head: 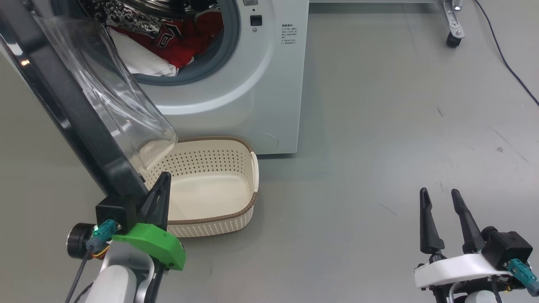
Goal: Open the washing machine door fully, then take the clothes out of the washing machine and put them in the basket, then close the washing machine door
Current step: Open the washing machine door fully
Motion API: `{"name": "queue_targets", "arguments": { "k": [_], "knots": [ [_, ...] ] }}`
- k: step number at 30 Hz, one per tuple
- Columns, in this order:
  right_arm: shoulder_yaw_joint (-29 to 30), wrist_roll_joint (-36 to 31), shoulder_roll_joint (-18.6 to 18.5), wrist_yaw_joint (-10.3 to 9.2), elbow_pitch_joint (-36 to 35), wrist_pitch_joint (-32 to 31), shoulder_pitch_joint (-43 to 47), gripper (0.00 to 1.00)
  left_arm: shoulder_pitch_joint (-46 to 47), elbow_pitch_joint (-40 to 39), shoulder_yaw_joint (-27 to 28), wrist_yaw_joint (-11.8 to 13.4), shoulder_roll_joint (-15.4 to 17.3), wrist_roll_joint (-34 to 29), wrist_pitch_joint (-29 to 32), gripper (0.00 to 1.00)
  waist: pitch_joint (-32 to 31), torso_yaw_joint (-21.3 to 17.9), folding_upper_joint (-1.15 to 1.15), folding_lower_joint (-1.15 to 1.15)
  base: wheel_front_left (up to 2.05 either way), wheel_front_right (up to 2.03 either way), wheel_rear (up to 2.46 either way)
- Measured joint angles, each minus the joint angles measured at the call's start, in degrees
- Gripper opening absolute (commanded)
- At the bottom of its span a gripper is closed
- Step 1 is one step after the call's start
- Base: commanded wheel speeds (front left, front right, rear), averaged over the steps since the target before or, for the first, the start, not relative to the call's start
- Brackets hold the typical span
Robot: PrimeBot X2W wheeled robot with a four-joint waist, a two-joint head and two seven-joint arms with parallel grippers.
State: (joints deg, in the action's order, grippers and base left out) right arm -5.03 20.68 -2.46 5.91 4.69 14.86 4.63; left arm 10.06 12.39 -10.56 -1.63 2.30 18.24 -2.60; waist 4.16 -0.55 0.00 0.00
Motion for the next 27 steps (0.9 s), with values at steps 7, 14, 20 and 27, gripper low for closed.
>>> {"name": "queue_targets", "arguments": {
  "k": [7,14,20,27],
  "knots": [
    [1.10,-0.69,0.03,0.00,-0.26,0.00,-0.05,1.00,0.46,1.79,-0.47,-0.01,-0.36,0.41,-0.59,0.00,0.09,1.86,0.00,0.00,0.00,0.00,0.00],
    [1.01,-0.87,0.03,0.08,0.02,0.00,-0.04,1.00,0.52,3.20,-0.55,-0.01,-0.42,0.90,-1.59,0.00,-0.33,4.26,0.00,0.00,0.00,0.00,0.00],
    [0.84,-1.30,0.04,0.10,0.19,0.00,-0.01,1.00,0.52,4.36,-0.15,0.00,-0.42,1.00,-2.10,0.00,-0.68,6.82,0.00,0.00,0.00,0.00,0.00],
    [0.33,-1.33,0.05,0.52,0.42,0.00,0.03,1.00,0.52,5.04,1.40,0.29,-0.37,1.69,-3.04,0.00,-0.71,10.04,0.00,0.00,0.00,0.00,0.00]
  ]
}}
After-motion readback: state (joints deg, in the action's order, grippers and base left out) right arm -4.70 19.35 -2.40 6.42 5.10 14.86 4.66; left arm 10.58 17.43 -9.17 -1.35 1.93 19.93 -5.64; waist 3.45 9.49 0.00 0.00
